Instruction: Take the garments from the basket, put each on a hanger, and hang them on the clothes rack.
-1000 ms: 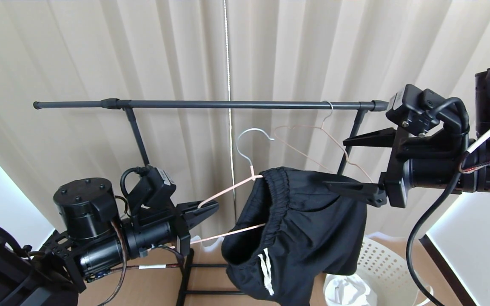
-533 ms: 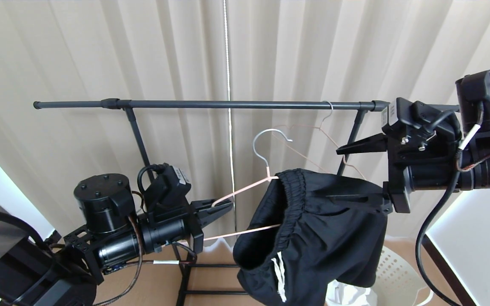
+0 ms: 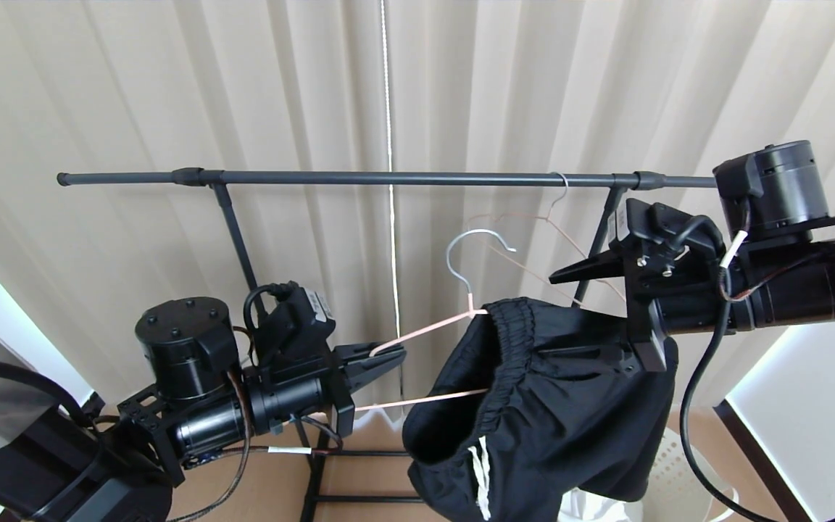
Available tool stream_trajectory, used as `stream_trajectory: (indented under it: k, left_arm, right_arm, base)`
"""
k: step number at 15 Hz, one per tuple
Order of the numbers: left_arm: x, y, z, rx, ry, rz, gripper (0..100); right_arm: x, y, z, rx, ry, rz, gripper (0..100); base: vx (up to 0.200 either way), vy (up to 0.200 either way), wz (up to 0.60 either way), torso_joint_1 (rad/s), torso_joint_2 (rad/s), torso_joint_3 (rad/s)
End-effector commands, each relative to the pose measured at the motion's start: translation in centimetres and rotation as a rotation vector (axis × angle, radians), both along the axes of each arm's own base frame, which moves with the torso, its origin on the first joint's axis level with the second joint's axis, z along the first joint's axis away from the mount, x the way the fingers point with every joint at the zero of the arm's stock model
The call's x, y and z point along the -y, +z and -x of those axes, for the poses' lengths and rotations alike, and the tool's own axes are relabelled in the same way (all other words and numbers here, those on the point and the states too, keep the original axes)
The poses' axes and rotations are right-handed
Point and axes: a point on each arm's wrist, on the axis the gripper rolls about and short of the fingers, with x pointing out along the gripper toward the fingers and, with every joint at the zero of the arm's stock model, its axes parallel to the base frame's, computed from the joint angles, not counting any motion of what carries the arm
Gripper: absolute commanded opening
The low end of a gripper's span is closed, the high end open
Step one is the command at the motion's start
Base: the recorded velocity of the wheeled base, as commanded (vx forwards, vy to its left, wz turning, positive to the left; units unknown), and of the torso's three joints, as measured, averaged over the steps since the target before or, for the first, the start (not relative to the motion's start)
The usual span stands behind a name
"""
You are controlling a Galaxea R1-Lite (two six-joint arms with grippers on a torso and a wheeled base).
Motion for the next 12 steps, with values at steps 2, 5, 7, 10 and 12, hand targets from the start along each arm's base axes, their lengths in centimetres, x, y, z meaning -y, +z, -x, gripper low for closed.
stream_trajectory:
  k: [2, 5, 7, 10, 12]
  left_arm:
    - [0.1, 0.2, 0.1, 0.006, -0.015, 0.004, 0]
    - [0.1, 0.3, -0.1, 0.011, -0.043, 0.009, 0]
    - [0.0, 0.4, -0.5, 0.016, -0.075, 0.016, 0]
    - [0.1, 0.2, -1.3, 0.021, -0.089, 0.02, 0]
    - [0.1, 0.3, -1.6, 0.026, -0.098, 0.025, 0]
  right_arm:
    - [-0.3, -0.7, -0.9, -0.026, 0.002, 0.007, 100]
    - [-0.4, -0.6, -0.7, -0.024, 0.006, 0.005, 100]
    - [-0.3, -0.5, -0.4, -0.028, 0.008, 0.007, 100]
    - [-0.1, -0.3, 0.3, -0.041, 0.009, 0.012, 100]
    - [0.0, -0.2, 0.7, -0.046, 0.021, 0.003, 100]
  base:
    - [0.0, 0.0, 0.0, 0.0, 0.0, 0.0]
    - [0.0, 0.0, 0.0, 0.0, 0.0, 0.0]
    - [0.0, 0.0, 0.0, 0.0, 0.0, 0.0]
    - [0.0, 0.0, 0.0, 0.0, 0.0, 0.0]
    - [0.0, 0.0, 0.0, 0.0, 0.0, 0.0]
